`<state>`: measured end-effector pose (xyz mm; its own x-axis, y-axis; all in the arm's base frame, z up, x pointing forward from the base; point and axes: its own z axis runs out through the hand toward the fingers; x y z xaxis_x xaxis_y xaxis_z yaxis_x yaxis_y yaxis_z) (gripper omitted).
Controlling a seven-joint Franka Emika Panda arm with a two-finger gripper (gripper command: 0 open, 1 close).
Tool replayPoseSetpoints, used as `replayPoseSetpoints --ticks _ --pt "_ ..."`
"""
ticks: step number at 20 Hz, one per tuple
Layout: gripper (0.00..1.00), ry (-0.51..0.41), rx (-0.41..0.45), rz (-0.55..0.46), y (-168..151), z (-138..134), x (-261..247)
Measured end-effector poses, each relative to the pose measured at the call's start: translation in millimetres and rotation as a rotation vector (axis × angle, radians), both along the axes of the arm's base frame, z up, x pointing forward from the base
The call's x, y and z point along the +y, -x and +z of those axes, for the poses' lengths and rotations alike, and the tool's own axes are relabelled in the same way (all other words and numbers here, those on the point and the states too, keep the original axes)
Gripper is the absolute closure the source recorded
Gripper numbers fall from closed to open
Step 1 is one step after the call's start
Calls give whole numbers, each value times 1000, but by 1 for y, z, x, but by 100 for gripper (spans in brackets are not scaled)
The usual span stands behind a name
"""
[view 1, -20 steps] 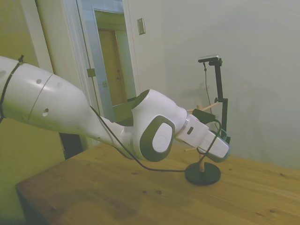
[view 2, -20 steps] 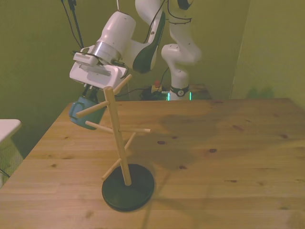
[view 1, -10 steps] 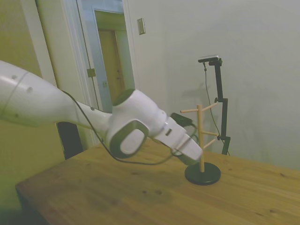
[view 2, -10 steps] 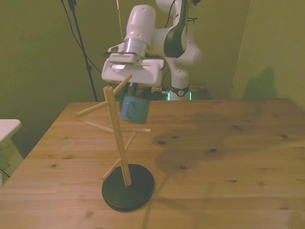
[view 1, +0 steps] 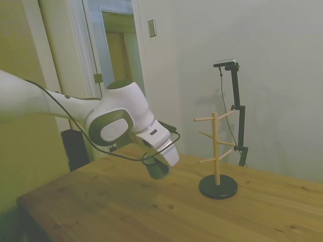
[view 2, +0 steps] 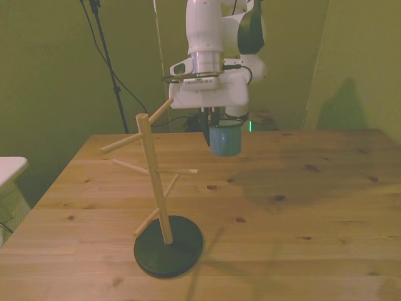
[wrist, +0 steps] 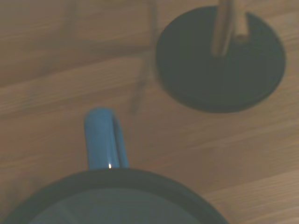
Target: Unload the mug
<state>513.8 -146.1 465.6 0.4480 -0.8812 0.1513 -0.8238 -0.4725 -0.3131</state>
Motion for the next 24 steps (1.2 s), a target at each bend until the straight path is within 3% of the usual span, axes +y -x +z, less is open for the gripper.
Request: replayPoseSetpoints --ticks 8,24 --pt "100 35 134 19 -46 -63 23" --pt "100 50 206 24 -61 -100 15"
